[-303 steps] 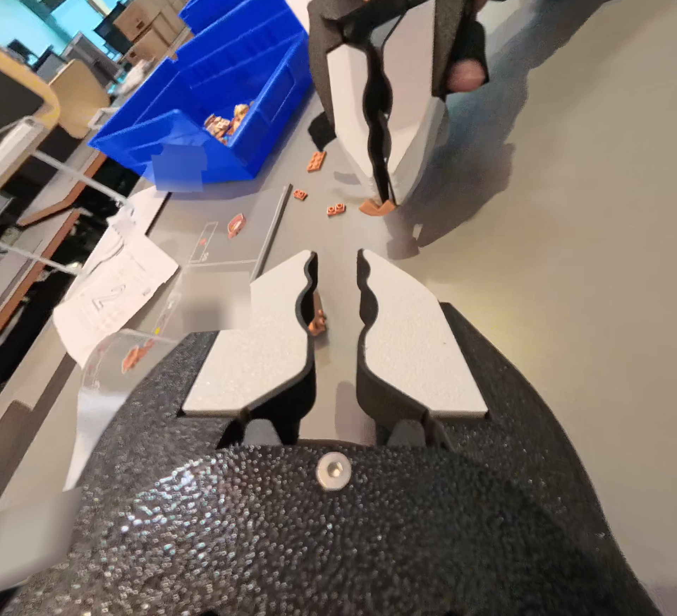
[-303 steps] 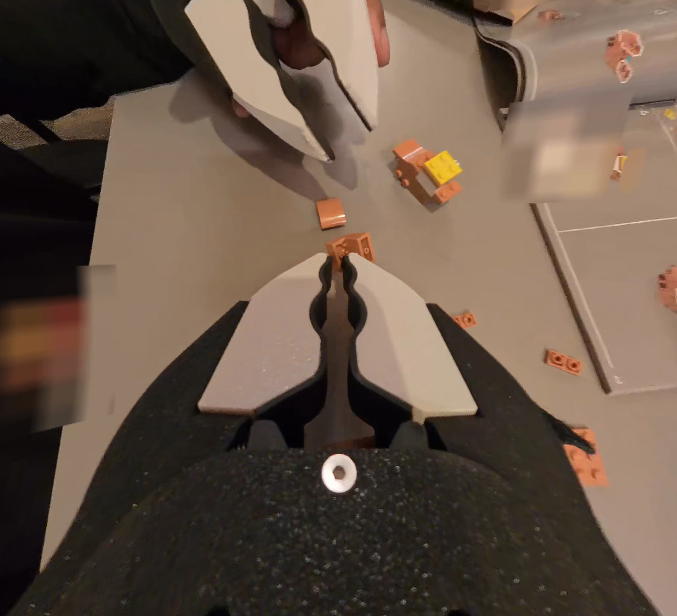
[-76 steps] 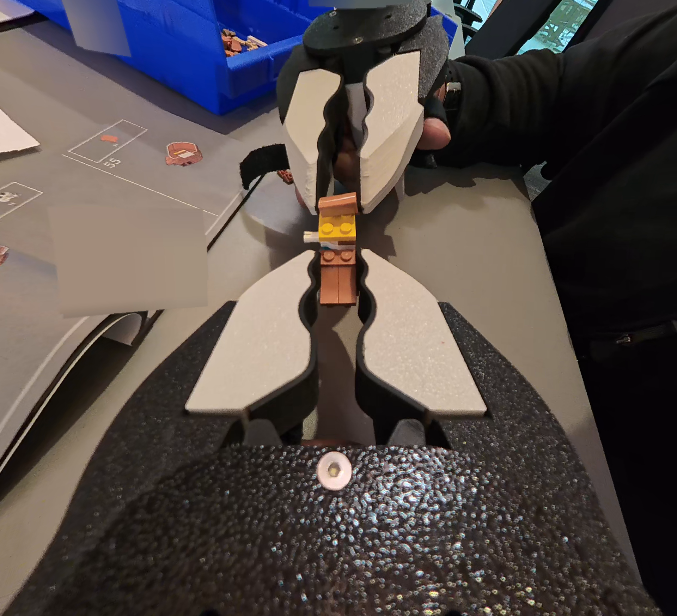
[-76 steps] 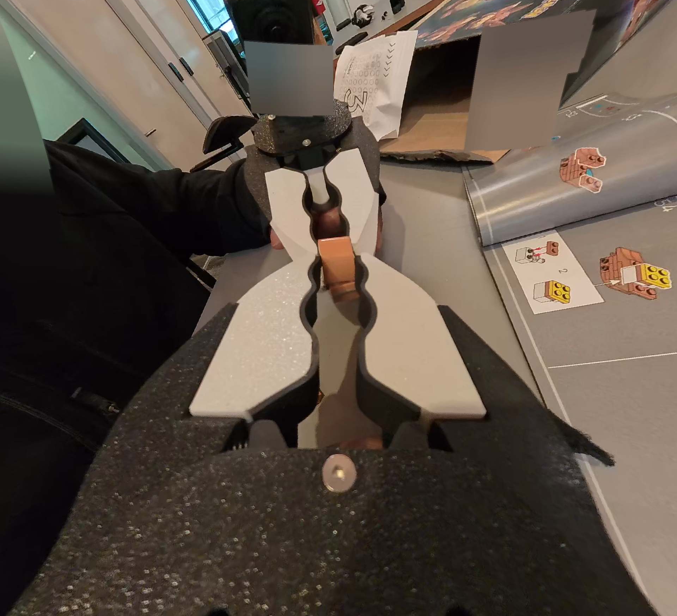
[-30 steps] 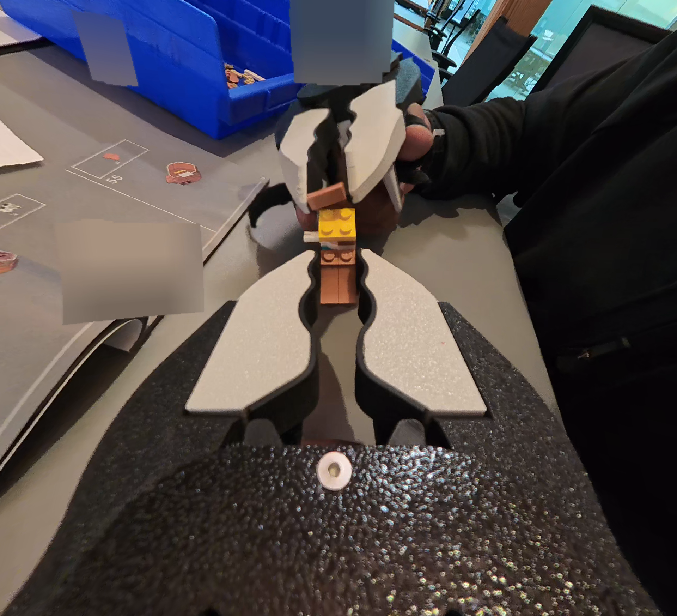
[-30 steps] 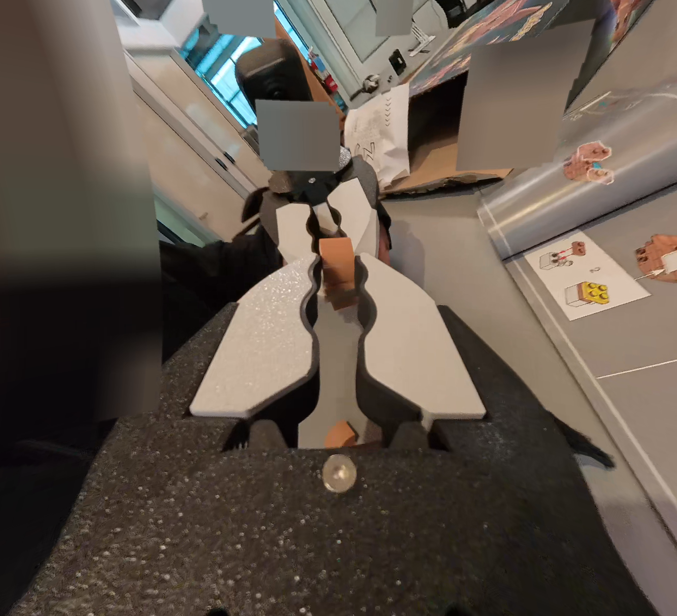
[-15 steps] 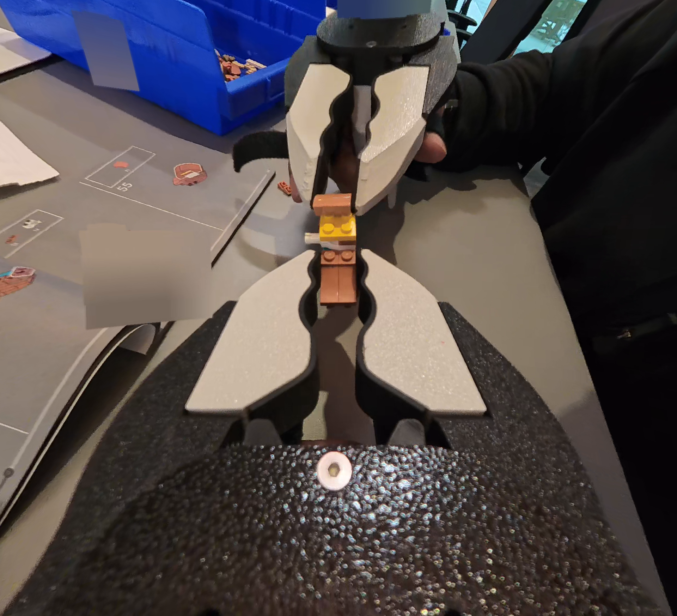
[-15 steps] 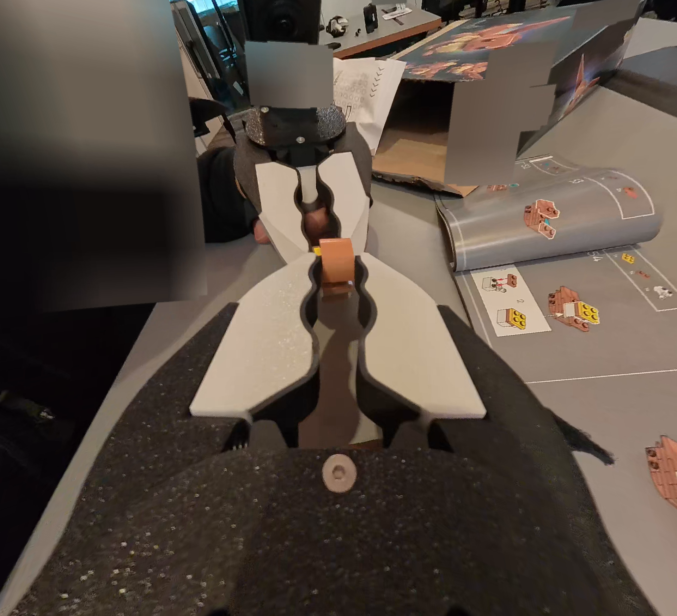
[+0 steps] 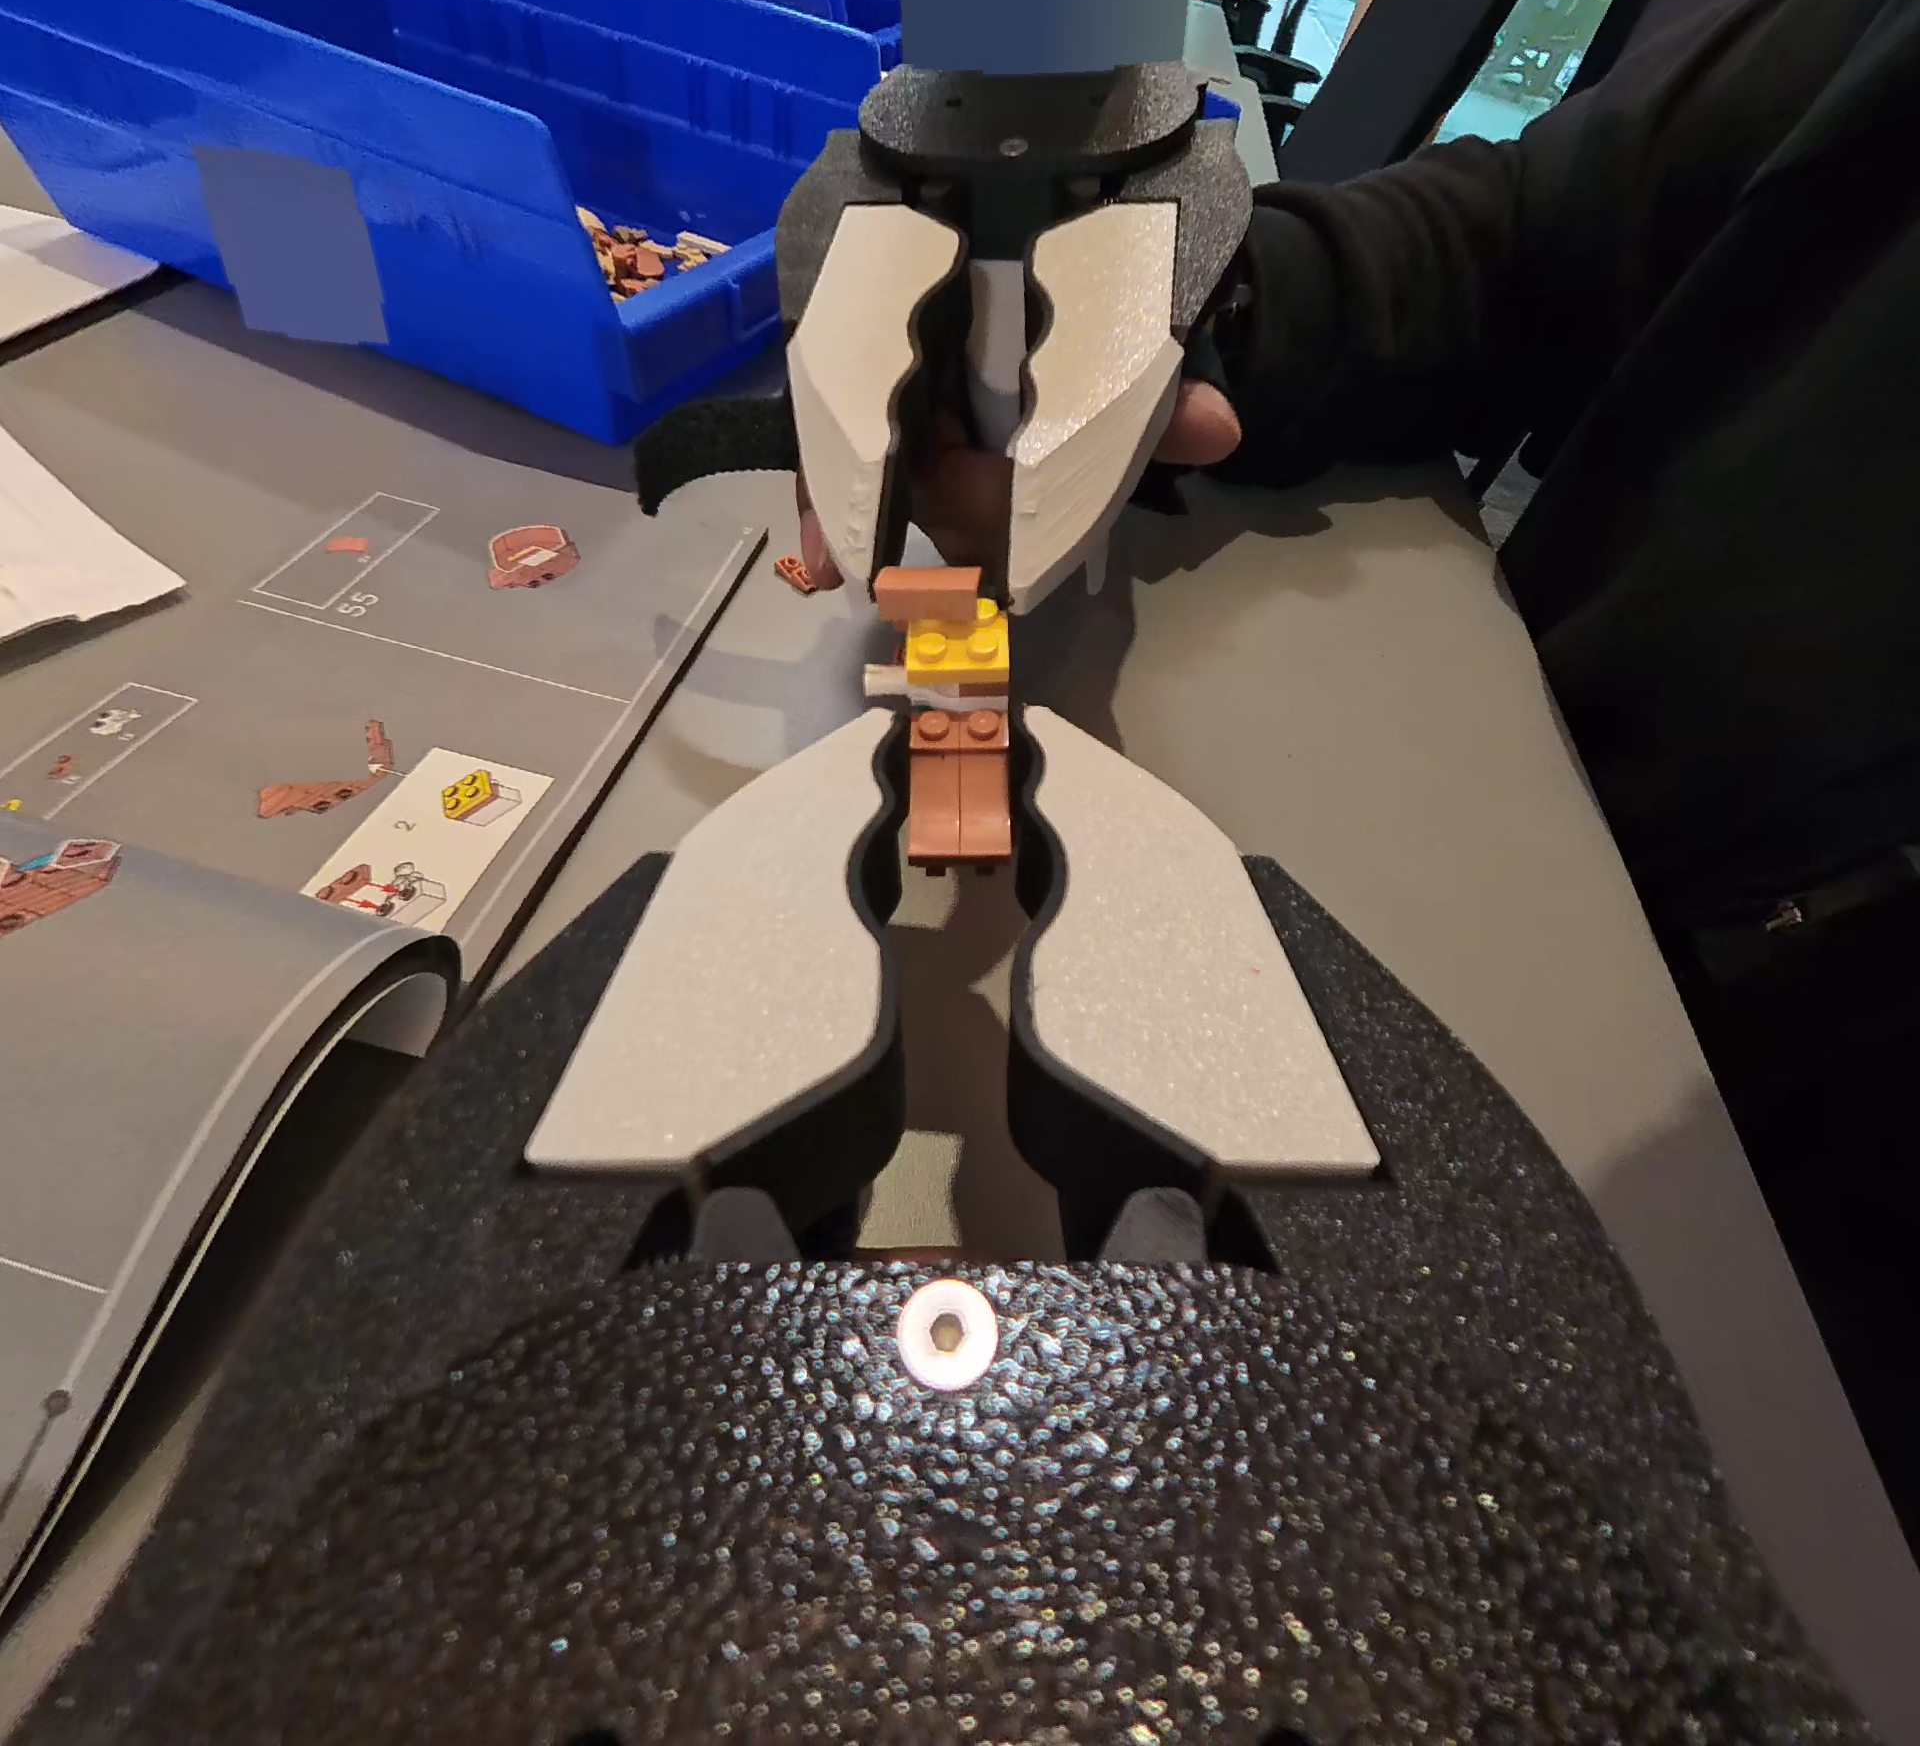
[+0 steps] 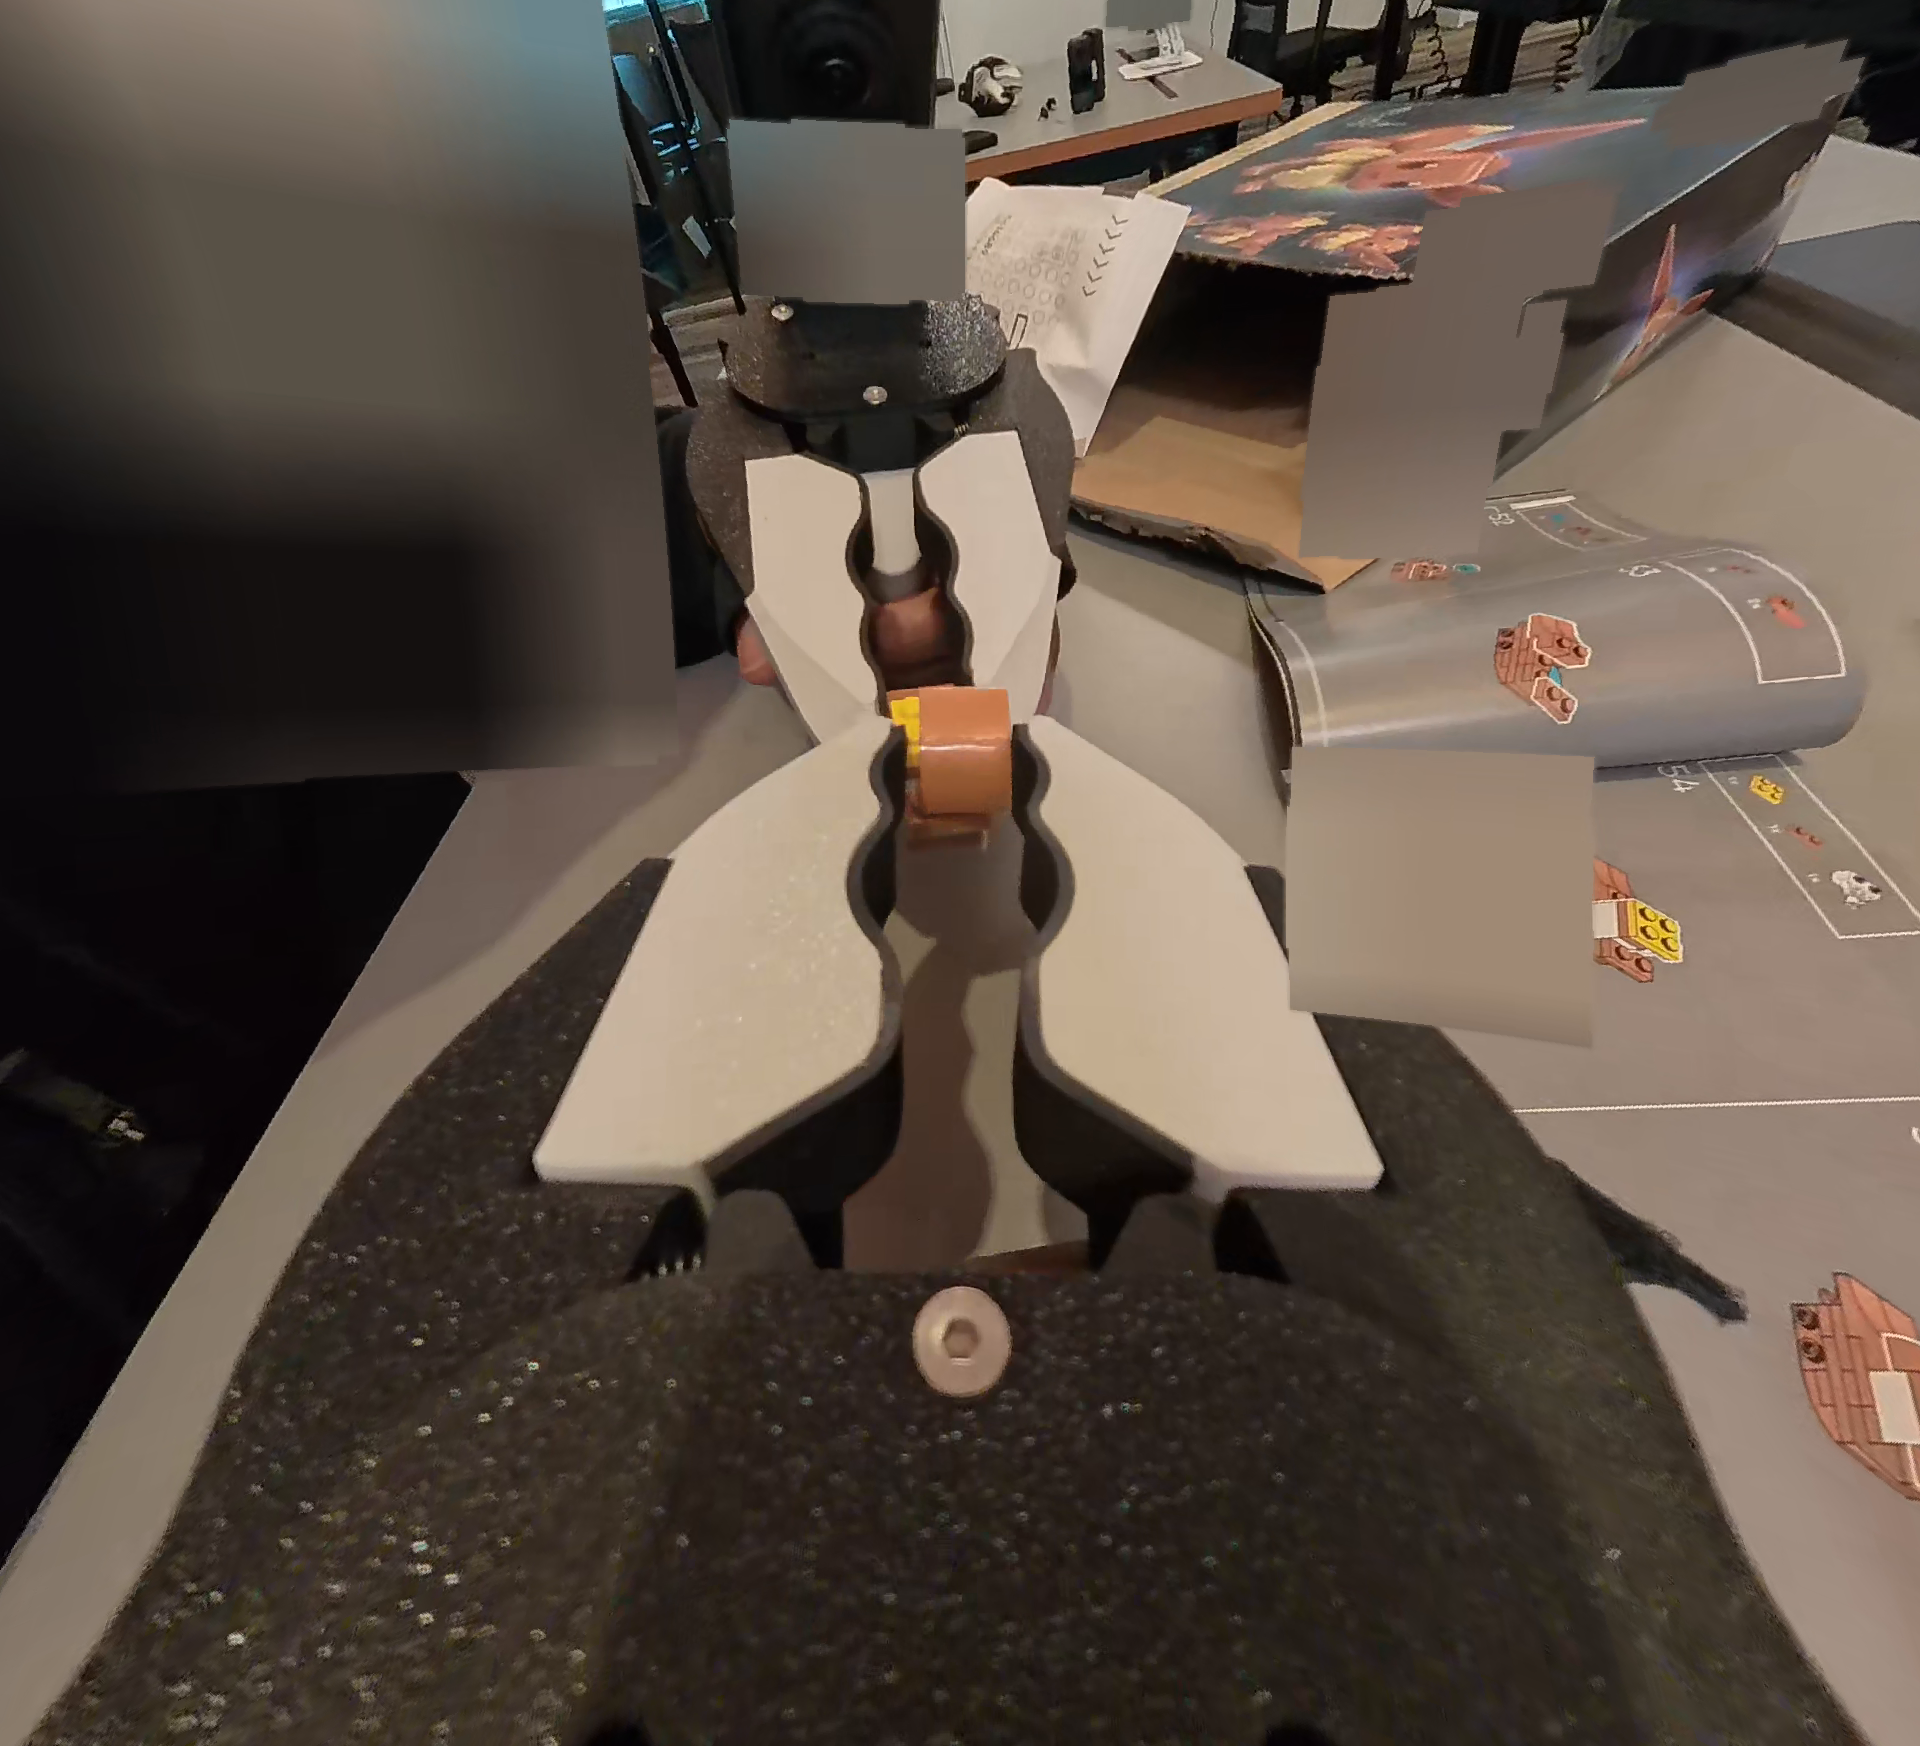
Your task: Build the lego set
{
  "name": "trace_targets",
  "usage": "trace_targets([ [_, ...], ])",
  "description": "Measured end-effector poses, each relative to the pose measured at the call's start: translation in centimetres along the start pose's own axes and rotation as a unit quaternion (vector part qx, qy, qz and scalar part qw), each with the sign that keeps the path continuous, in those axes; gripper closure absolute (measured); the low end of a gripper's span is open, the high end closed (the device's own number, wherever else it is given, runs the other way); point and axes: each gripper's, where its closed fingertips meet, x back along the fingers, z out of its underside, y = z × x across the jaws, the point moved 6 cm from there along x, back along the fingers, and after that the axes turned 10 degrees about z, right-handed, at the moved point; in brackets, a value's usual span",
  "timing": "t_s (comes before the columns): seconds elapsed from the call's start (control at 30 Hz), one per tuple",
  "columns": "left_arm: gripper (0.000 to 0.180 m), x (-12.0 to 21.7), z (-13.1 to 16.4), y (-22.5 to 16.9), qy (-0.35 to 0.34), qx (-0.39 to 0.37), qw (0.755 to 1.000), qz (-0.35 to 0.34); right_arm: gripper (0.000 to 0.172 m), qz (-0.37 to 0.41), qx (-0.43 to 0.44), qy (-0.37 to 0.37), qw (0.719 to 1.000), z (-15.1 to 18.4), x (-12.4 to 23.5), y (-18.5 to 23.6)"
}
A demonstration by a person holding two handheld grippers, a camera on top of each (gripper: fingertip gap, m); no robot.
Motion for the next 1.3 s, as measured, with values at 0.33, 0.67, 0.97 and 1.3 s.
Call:
trace_targets([
  [0.33,0.163,0.1,-0.1,-0.1,-0.001,-0.008,1.000,-0.001,0.150,-0.020,-0.003,0.000,1.000,-0.1,0.2,0.3],
  [0.67,0.163,-0.1,0.0,-0.2,0.004,-0.013,1.000,0.004,0.147,-0.010,0.033,0.015,0.999,0.0,0.0,0.8],
  [0.97,0.163,0.1,-0.2,-0.4,-0.008,-0.004,1.000,0.021,0.128,-0.001,0.090,-0.015,0.996,-0.5,0.7,0.9],
  [1.3,0.164,0.4,-0.3,-0.4,-0.021,0.042,0.998,0.045,0.119,0.092,0.385,-0.012,0.918,0.1,1.4,1.2],
])
